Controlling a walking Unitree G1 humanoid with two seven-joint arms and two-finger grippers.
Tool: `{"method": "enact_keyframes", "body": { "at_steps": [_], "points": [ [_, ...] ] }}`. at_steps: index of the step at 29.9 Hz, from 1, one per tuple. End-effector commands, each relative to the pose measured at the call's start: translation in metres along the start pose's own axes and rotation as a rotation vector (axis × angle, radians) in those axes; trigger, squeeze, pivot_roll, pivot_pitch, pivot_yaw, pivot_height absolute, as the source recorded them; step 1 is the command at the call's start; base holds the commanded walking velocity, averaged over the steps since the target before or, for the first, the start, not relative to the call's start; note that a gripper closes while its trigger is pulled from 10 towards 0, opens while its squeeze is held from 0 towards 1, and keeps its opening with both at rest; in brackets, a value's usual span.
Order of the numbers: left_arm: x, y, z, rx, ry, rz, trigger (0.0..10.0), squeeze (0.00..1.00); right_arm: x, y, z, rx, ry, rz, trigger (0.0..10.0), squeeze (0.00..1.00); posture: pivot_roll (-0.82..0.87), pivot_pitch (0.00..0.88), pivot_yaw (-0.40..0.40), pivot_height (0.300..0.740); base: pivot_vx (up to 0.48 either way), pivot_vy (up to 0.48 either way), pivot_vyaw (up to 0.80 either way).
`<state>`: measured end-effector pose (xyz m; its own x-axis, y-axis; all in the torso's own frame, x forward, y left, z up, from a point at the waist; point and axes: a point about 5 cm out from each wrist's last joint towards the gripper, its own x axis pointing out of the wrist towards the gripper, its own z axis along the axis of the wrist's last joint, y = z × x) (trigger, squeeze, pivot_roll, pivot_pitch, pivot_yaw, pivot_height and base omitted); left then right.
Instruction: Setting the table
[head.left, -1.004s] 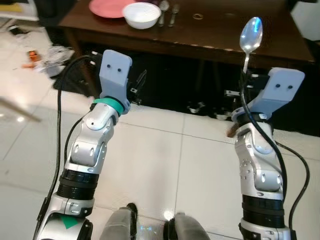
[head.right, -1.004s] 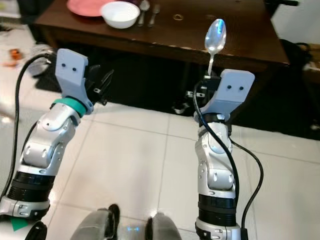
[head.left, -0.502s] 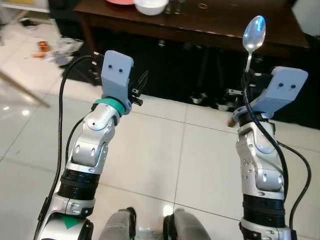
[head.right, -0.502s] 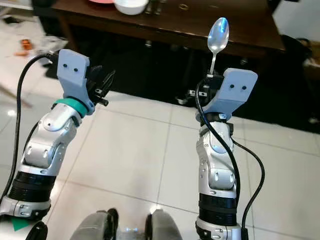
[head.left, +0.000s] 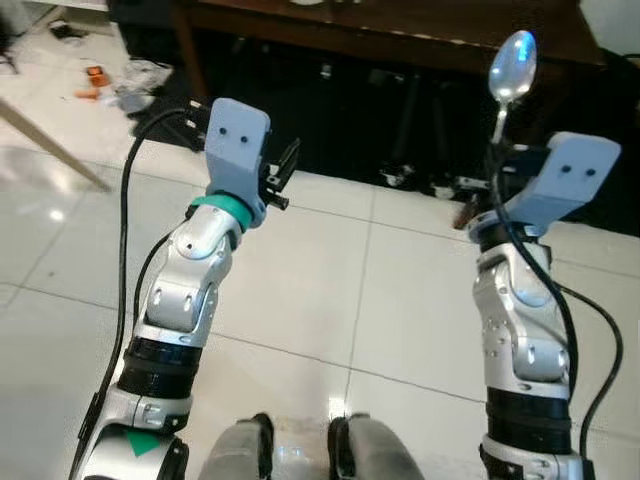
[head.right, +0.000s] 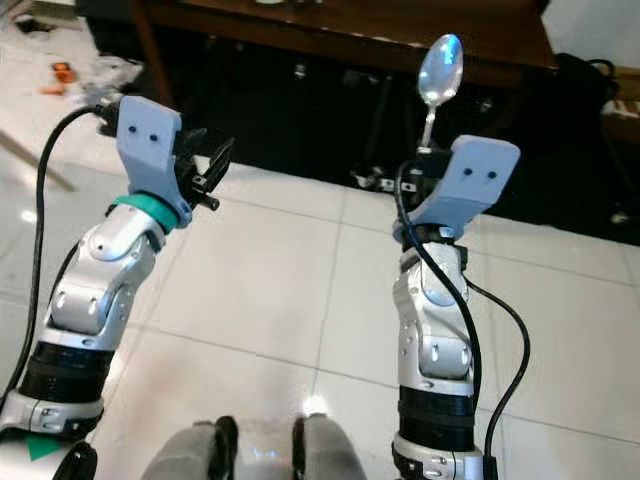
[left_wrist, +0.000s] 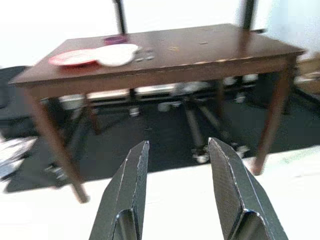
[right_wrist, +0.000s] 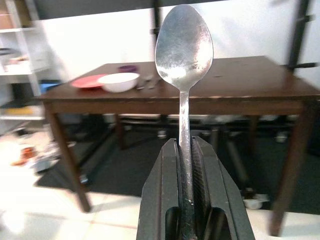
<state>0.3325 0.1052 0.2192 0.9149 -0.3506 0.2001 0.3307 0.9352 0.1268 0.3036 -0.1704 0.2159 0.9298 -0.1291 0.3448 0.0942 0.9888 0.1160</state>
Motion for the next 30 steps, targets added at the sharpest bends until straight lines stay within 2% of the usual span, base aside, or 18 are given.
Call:
{"method": "enact_keyframes", "body": {
  "at_steps": [1, 19, 30],
  "points": [
    [-0.0006, -0.0032, -0.0042, 0.000, 0.018, -0.010, 10.0, 0.00, -0.0025, -0.0049, -0.0018, -0.002, 0.010, -0.020, 10.0, 0.00, -0.03, 0.069, 0.039, 0.740, -0.304, 0.000, 0.00],
    [0.0005, -0.0033, -0.0036, -0.002, 0.016, -0.012, 10.0, 0.00, -0.0029, -0.0052, -0.0022, -0.001, 0.012, -0.023, 10.0, 0.00, -0.03, 0.072, 0.042, 0.740, -0.302, 0.000, 0.00],
    [0.0011, -0.0034, -0.0033, -0.016, 0.018, -0.004, 10.0, 0.00, -0.0035, -0.0031, -0.0026, 0.005, 0.018, -0.002, 10.0, 0.00, -0.03, 0.074, 0.044, 0.740, 0.000, 0.000, 0.00]
  ]
}}
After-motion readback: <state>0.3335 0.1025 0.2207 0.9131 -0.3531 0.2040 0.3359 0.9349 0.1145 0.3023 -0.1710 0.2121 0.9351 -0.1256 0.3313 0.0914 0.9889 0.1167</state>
